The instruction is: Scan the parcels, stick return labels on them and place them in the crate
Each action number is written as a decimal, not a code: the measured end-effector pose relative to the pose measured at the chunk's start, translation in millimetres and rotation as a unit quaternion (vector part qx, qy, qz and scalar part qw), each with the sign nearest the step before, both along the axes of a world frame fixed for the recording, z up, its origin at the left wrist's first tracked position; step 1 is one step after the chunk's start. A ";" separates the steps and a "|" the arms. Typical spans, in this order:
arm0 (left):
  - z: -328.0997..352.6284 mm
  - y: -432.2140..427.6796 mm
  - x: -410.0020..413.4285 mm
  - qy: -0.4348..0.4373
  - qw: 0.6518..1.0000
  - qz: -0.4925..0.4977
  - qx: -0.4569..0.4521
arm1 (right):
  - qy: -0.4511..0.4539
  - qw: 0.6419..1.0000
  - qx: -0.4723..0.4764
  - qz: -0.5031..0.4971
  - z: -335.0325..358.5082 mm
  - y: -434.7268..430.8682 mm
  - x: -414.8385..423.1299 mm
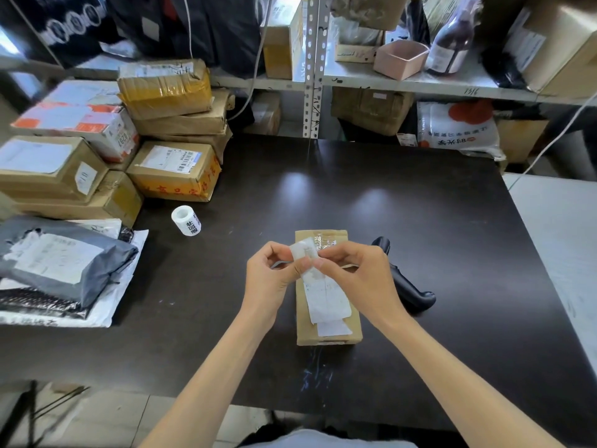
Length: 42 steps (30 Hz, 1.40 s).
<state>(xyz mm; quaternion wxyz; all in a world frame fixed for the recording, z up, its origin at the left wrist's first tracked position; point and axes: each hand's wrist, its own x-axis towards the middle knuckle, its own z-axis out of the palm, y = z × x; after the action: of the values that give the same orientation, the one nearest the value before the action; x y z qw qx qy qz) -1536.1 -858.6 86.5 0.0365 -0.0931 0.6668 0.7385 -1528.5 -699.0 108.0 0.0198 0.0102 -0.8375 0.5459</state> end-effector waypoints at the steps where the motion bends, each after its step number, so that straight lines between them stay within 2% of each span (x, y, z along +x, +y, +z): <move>1: 0.2 -1.4 1.0 0.003 1.000 -0.004 0.001 | -0.002 1.000 -0.004 0.005 0.8 0.0 -0.4; 8: 2.7 -4.6 3.8 0.003 1.000 -0.018 0.013 | 0.003 0.999 0.008 0.052 1.3 -1.2 0.3; 15: 3.9 -7.9 2.9 0.002 0.998 -0.026 0.062 | -0.014 0.998 -0.061 0.030 7.4 2.6 -3.4; 20: 5.4 -6.3 5.2 0.014 0.999 -0.004 0.051 | 0.033 0.998 0.018 0.040 8.9 -3.0 2.2; 23: 5.4 -7.0 5.5 0.017 0.999 -0.009 0.047 | 0.034 0.999 0.027 0.033 9.1 -6.6 1.3; 29: -5.5 -18.9 3.2 -0.004 0.999 -0.004 0.053 | -0.053 0.995 -0.086 -0.005 8.0 -2.4 -5.8; 35: -27.1 -39.2 -6.7 -0.076 0.991 -0.001 0.115 | -0.120 0.969 -0.163 -0.139 -7.4 -8.1 -12.5; 36: -31.6 -45.0 -9.1 -0.083 0.992 0.012 0.096 | -0.124 0.966 -0.156 -0.163 -10.7 -8.1 -13.1; 38: -44.0 -55.0 -13.3 -0.089 0.995 0.033 -0.022 | -0.118 0.971 -0.105 -0.178 -17.0 -8.2 -12.8; 42: -69.1 -61.4 -21.8 -0.114 0.973 0.072 -0.185 | -0.126 0.977 -0.054 -0.166 -24.6 -11.6 -8.5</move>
<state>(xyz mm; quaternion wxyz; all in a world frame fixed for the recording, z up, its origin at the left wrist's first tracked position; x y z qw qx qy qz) -1557.9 -920.0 17.4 0.0410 -0.2297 0.7750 0.5873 -1537.0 -710.6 83.4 0.0053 -0.1988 -0.7924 0.5766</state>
